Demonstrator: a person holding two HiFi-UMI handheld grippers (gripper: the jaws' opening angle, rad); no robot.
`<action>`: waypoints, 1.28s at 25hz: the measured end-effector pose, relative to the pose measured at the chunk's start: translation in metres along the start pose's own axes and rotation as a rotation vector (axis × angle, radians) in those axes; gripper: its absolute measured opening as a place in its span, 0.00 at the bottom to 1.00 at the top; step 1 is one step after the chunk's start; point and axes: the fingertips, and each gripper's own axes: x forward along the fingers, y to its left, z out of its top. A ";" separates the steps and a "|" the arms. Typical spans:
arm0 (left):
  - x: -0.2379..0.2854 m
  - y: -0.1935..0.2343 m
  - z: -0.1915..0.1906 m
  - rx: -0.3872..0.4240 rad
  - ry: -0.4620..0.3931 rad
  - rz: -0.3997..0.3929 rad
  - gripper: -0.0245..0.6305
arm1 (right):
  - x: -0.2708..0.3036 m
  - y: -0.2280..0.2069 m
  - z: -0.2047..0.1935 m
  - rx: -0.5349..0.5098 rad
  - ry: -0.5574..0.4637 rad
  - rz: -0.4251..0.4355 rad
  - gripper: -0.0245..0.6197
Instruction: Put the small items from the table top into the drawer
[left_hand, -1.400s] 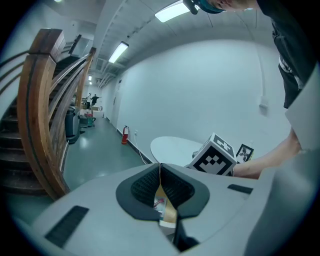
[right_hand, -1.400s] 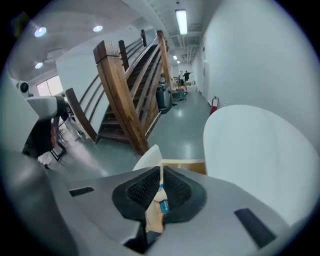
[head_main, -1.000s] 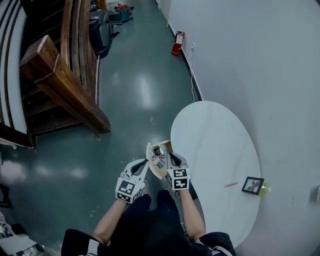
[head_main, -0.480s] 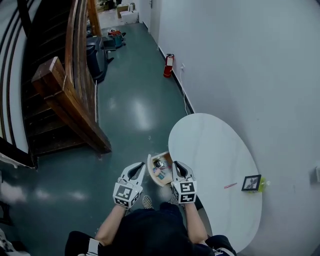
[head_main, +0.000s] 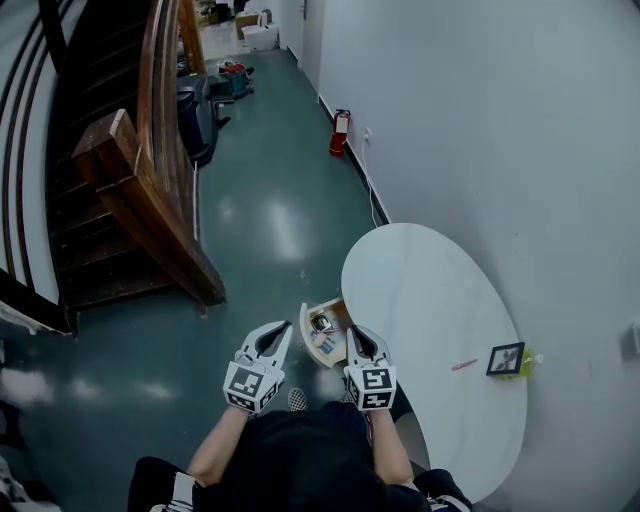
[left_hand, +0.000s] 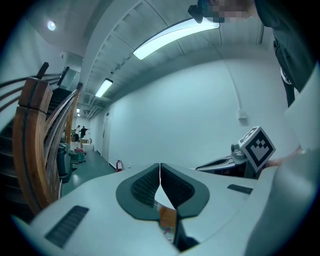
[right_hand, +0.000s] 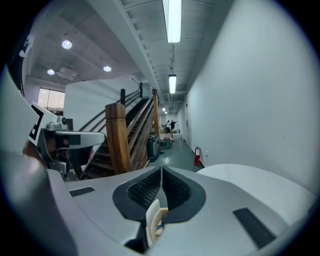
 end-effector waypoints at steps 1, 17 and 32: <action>-0.001 -0.001 0.000 0.002 0.002 -0.005 0.07 | 0.001 0.002 0.000 0.001 0.000 0.002 0.10; 0.011 -0.011 0.000 0.026 0.012 -0.072 0.07 | 0.004 0.002 -0.004 0.027 0.013 -0.015 0.10; 0.090 -0.129 -0.001 0.062 0.051 -0.322 0.07 | -0.083 -0.120 -0.042 0.149 0.022 -0.281 0.10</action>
